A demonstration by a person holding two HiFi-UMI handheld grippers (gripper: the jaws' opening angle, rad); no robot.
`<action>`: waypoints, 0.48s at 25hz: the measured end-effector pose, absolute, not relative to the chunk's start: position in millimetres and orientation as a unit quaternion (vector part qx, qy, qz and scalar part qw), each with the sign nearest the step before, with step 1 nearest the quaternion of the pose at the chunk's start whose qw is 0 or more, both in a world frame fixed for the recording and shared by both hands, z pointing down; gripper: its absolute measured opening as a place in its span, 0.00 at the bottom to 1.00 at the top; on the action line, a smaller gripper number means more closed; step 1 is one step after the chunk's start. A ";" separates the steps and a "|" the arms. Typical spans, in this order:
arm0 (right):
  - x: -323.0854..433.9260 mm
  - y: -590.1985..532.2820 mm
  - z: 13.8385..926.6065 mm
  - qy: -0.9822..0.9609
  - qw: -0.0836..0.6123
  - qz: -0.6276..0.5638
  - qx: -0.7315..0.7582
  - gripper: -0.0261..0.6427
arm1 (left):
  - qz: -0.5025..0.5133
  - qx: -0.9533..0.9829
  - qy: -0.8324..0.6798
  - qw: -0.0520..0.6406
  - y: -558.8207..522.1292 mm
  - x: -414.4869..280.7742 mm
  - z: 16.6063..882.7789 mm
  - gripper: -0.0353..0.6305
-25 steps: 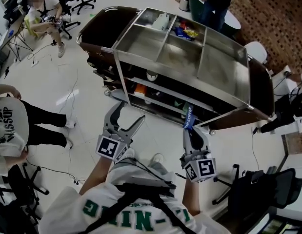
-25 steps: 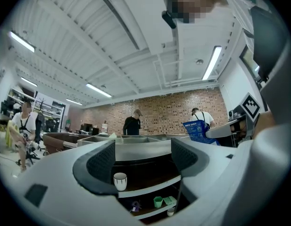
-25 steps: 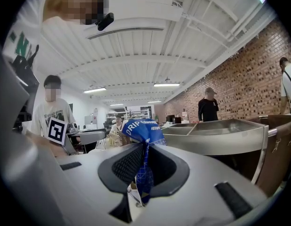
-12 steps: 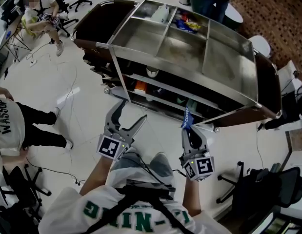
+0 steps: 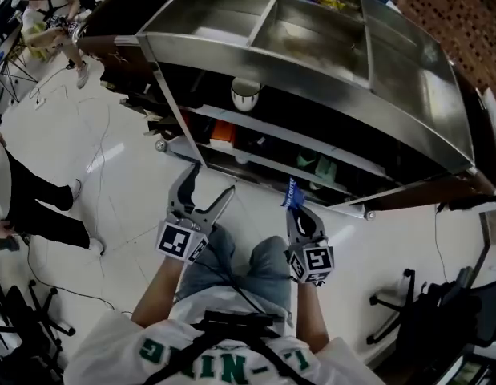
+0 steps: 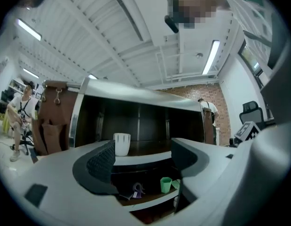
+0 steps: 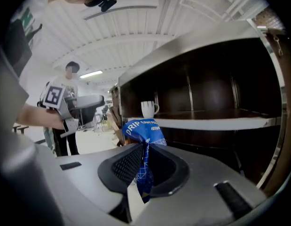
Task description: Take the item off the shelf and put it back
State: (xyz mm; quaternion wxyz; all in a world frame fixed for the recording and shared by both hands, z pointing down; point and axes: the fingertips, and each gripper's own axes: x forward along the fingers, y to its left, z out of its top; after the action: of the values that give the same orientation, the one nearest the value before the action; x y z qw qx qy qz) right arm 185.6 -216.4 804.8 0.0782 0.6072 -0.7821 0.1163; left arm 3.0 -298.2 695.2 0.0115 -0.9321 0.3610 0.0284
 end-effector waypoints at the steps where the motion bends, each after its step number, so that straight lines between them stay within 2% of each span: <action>1: 186.9 -227.9 831.0 -0.781 0.100 0.115 0.605 0.12 | 0.027 -0.931 0.363 0.014 -304.1 3.3 714.5 0.59; 6: 202.8 -305.5 943.0 -0.762 0.186 0.118 0.609 0.12 | 0.016 -0.930 0.368 0.009 -315.8 4.1 780.3 0.59; 12: 214.0 -389.9 1022.3 -0.742 0.284 0.102 0.598 0.13 | -0.004 -0.925 0.379 0.000 -313.8 -11.6 817.0 0.59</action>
State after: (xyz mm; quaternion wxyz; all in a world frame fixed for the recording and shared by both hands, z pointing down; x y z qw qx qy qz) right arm 214.0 -389.9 1022.3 0.2839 0.5983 -0.7423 0.1016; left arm -11.6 -313.8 817.0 -0.0003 -0.9253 0.3791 -0.0041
